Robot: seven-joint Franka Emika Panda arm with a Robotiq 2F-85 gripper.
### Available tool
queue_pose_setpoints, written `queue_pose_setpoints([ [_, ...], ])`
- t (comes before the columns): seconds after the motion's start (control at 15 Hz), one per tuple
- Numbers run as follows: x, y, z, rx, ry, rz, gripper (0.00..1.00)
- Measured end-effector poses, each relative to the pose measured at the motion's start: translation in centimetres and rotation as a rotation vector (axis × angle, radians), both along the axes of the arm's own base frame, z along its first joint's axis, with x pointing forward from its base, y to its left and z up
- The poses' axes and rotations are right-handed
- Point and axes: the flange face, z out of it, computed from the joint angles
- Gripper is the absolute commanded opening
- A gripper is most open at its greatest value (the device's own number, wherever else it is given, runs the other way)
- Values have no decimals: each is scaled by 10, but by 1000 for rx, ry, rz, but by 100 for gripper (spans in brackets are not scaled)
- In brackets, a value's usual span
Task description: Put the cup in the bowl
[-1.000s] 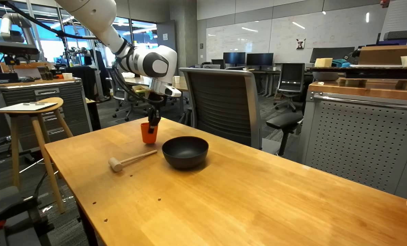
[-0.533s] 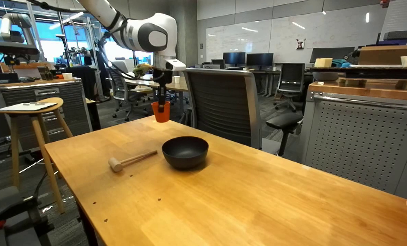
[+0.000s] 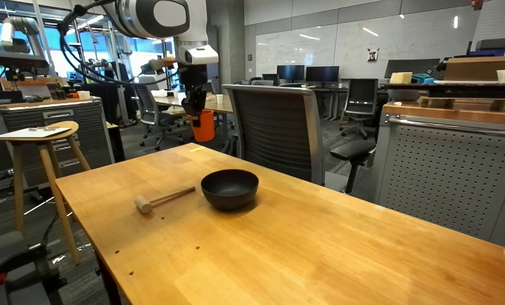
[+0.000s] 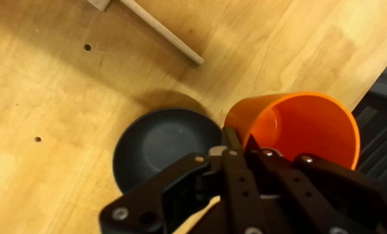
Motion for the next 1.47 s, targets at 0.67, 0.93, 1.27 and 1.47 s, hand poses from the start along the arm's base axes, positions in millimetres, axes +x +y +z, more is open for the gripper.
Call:
queue_pose_setpoints([
  [0.67, -75, -46, -69, -38, -52, -330, 2],
  [0.93, -72, -47, -87, -59, -68, -346, 2],
  [1.27, -68, -50, -112, -67, -61, -354, 2],
  [1.47, -65, -54, -126, -68, -55, -364, 2],
])
